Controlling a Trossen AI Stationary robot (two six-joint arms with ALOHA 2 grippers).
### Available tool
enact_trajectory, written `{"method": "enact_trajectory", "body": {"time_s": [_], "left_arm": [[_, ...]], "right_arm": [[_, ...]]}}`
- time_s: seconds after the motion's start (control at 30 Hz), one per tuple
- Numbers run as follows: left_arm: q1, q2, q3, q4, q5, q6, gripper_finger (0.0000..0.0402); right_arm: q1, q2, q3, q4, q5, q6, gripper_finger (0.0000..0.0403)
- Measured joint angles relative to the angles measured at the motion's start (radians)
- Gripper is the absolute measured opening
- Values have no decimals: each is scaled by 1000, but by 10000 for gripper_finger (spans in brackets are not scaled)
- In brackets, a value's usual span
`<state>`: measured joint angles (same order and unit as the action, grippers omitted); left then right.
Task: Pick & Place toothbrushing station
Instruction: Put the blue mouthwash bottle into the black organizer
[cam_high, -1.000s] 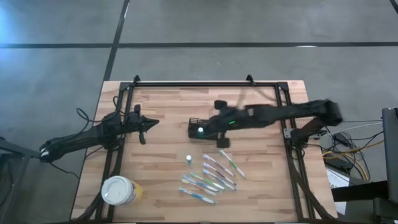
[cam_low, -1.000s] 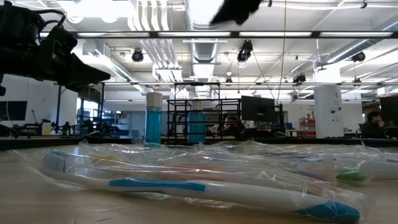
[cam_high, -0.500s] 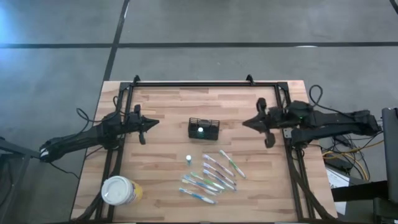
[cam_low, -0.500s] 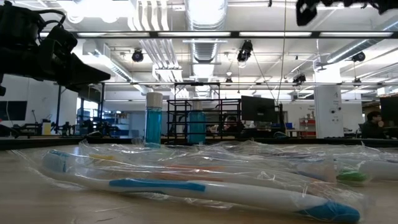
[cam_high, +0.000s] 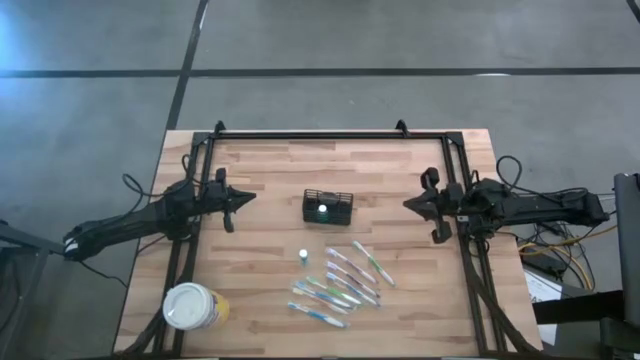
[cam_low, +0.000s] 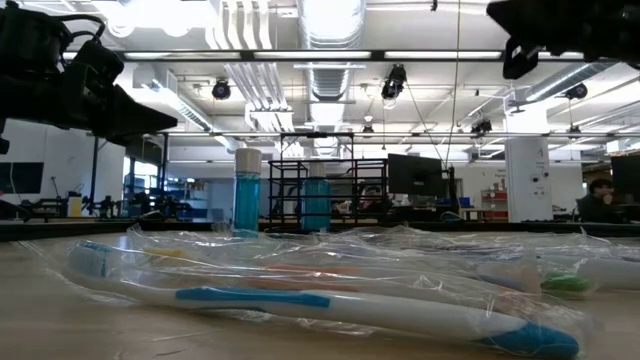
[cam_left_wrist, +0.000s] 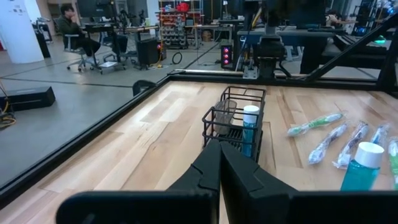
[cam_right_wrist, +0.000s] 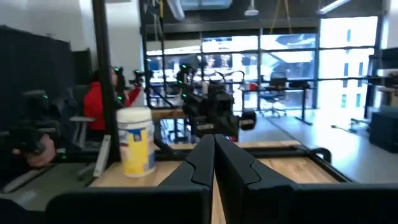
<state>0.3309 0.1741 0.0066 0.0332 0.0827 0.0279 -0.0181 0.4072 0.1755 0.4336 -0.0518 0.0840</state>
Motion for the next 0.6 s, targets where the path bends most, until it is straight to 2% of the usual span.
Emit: {"method": "enact_trajectory", "body": {"time_s": [0.13, 0.33, 0.47, 0.6], "left_arm": [[0, 14, 38, -5, -12, -22, 5], [-28, 112, 238, 23, -14, -2, 3], [-88, 257, 422, -14, -14, 4, 2], [-169, 469, 645, -187, -33, -15, 2]], "right_arm": [[-1, -6, -29, 1, 75, -11, 8], [-2, -4, -65, 45, 102, -69, 8], [-3, -6, -71, 57, 137, -76, 8], [-2, -1, -85, 53, 137, -71, 8]]}}
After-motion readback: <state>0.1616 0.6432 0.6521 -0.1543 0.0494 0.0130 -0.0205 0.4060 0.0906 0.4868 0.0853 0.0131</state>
